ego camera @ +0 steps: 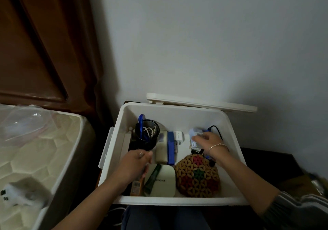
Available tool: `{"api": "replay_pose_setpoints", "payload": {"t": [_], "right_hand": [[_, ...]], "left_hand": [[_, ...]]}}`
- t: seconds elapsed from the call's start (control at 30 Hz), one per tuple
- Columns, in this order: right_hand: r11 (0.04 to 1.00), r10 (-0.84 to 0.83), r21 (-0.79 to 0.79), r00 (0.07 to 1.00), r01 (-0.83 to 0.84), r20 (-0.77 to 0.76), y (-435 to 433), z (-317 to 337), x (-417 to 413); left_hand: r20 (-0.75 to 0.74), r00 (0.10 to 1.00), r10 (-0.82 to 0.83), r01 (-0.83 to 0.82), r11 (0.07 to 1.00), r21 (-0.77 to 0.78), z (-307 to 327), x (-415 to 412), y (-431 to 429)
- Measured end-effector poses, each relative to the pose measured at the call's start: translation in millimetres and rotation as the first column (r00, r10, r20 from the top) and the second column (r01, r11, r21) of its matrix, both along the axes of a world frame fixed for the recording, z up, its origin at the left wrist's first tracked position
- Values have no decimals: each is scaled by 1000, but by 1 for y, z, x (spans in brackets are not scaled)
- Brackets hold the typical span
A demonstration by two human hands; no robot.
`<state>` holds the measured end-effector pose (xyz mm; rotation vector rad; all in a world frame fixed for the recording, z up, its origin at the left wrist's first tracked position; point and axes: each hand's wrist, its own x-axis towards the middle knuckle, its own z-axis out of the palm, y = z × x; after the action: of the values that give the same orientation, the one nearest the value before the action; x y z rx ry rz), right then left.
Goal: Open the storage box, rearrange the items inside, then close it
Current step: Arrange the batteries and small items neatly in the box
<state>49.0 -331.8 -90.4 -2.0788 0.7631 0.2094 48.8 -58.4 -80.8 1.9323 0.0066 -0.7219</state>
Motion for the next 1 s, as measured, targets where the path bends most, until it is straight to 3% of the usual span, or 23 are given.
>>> {"api": "replay_pose_setpoints", "payload": {"t": [0.1,0.23,0.33,0.43,0.5,0.57,0.67,0.73,0.87,0.93,1.0], "right_hand": [[935,-159,317,987,159,-27,2,4,7],[555,-336,739,916,382,-221,0,3,17],[332,-352,864,900,378,-258,-5,1,20],[252,-344,907,907,337,-241,-11,-3,21],[276,-329,906,918,320,-224,-13,-3,22],[358,-311,885,932,297,-187,-11,-1,21],[600,-179,781,980,174,-80,5,6,15],[760,21,650,1000,-7,-13,25,12,9],[791,371,502,927,-350,63,58,18,4],[788,414,484,909,-380,41,60,20,7],[838,367,451,929,-307,-50,56,17,12]], "left_hand": [[32,996,-88,86,995,48,2,11,-12],[25,997,-70,70,998,10,1,23,-23],[-22,1000,-22,21,999,-43,-5,25,-24],[-42,999,-3,-1,997,-79,-9,25,-21],[-35,999,2,-5,995,-96,-9,26,-21],[-27,1000,-4,1,995,-103,-9,26,-23],[-30,999,15,-19,991,-130,-9,26,-26],[-42,998,55,-61,983,-171,-8,28,-28],[-92,996,0,-25,963,-267,-4,29,-26],[-111,994,-24,-7,963,-269,-3,27,-26],[-83,996,33,-51,973,-225,-3,28,-26]]}}
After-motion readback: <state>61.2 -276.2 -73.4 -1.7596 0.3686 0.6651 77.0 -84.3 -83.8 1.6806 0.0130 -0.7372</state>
